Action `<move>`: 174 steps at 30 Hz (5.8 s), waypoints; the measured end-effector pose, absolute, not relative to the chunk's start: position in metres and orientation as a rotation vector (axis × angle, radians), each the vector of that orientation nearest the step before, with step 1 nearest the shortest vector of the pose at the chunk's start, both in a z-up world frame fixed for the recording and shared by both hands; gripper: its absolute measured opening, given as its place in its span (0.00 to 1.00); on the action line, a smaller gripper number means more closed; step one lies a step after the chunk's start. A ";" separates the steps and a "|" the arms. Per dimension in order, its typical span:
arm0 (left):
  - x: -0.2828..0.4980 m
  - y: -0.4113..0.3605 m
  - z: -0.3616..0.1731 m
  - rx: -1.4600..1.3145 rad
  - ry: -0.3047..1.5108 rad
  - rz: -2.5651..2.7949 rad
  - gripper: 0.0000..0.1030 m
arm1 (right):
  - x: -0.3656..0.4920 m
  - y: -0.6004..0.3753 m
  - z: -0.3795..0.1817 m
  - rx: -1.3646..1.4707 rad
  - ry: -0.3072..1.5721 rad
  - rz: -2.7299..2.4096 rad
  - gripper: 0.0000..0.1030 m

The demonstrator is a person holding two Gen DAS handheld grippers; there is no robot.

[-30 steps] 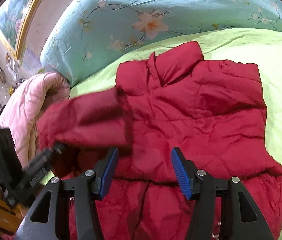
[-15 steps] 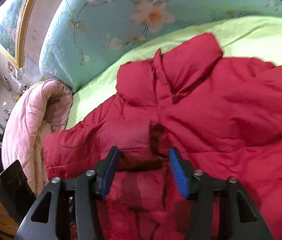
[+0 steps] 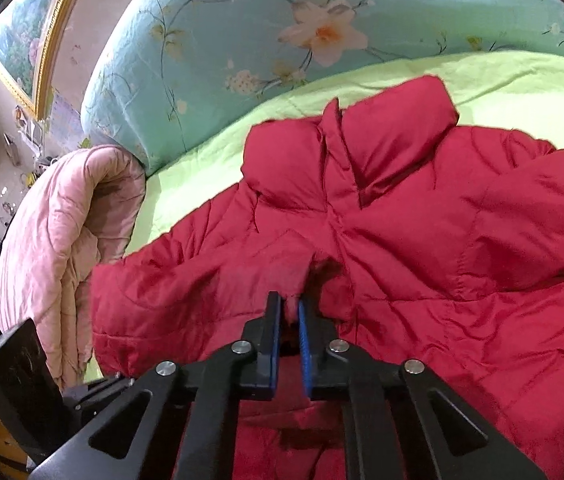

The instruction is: Fold large clothes

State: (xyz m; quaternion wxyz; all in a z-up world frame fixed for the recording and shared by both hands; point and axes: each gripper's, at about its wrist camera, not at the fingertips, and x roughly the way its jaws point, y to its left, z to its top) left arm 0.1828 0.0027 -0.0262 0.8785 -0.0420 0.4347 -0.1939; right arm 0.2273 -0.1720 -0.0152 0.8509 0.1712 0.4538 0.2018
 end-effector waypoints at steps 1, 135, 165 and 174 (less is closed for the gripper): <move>0.179 0.004 -0.024 -0.088 0.906 -0.414 0.24 | 0.226 -0.174 -0.012 0.359 0.949 0.423 0.05; 0.130 0.061 -0.030 0.055 0.918 0.014 0.66 | 0.077 -0.250 -0.009 0.111 0.949 0.131 0.49; -0.002 0.115 -0.046 -0.052 0.980 0.035 0.69 | -0.065 -0.274 -0.004 0.093 0.929 0.049 0.68; -0.025 0.124 -0.058 -0.099 1.032 0.009 0.69 | -0.094 -0.302 -0.009 0.133 0.938 -0.011 0.68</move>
